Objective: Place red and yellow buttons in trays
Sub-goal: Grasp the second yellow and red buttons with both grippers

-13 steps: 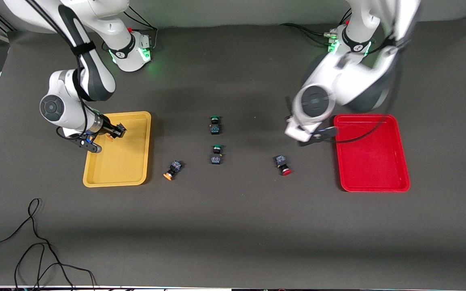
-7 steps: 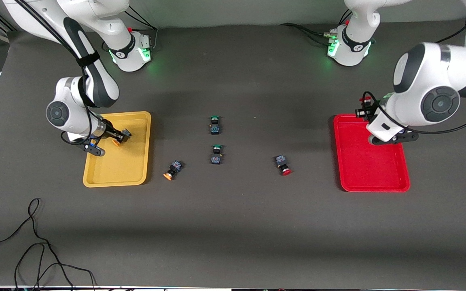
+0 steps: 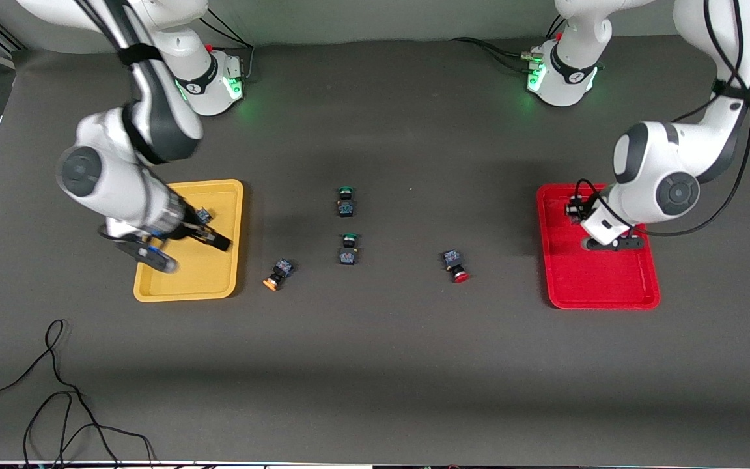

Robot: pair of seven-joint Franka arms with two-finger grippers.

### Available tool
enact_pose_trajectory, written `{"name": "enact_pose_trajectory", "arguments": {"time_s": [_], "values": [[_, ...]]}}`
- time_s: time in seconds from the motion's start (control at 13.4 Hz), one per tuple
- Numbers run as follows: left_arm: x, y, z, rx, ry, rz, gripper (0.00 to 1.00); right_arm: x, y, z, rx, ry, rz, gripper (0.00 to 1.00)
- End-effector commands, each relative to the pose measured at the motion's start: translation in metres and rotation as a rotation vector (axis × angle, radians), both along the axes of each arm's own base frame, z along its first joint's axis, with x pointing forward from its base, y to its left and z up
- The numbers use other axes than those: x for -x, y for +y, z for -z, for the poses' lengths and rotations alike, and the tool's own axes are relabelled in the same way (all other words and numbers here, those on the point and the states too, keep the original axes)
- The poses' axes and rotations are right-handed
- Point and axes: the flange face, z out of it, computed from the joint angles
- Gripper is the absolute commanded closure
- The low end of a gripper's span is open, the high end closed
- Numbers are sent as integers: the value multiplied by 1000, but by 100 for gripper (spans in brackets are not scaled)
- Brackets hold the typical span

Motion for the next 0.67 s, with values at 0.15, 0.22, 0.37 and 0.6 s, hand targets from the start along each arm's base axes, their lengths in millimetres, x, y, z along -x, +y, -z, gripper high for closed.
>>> {"name": "enact_pose_trajectory", "arguments": {"time_s": [0.15,0.22,0.37,0.6], "values": [[-7,4,13,7,-16,27,18,-33,58,110,15,75,39,0],[-11,6,8,4,-17,24,1,-29,57,126,17,82,42,0],[-24,6,-27,-14,-3,26,0,-19,57,146,23,93,38,0],[-62,-29,-103,-20,85,69,0,-11,53,167,47,64,10,11]]}}
